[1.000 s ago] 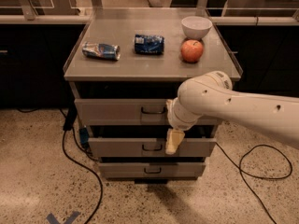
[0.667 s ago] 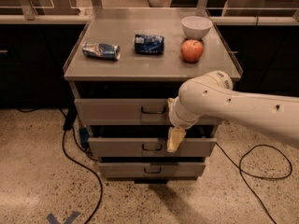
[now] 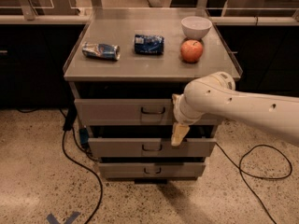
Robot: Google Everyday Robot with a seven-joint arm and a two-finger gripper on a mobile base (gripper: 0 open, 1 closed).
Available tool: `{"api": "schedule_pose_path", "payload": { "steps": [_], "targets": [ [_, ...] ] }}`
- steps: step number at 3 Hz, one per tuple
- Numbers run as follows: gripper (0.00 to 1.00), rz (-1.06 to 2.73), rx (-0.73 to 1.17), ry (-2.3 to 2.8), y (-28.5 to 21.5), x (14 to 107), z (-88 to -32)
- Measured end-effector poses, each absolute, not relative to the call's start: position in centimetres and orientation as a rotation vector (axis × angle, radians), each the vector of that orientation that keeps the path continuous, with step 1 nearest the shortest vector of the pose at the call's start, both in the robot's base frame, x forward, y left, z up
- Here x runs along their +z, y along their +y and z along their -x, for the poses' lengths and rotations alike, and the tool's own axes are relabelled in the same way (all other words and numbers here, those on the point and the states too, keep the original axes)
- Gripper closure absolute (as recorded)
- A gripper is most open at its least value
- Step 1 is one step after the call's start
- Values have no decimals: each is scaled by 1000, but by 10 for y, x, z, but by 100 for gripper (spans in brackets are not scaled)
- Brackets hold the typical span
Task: Open top drawer
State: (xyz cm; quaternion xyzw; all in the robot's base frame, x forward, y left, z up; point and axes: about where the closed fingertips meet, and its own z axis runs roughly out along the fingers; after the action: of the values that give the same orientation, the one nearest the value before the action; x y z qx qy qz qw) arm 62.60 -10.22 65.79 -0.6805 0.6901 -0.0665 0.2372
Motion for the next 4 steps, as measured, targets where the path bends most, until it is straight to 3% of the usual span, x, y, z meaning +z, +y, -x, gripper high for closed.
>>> {"api": "schedule_pose_path", "payload": {
  "steps": [2,4],
  "targets": [
    [0,1888,28,1911,-94,629,-648],
    [0,1919,92,1949,-96,635,-646]
  ]
}}
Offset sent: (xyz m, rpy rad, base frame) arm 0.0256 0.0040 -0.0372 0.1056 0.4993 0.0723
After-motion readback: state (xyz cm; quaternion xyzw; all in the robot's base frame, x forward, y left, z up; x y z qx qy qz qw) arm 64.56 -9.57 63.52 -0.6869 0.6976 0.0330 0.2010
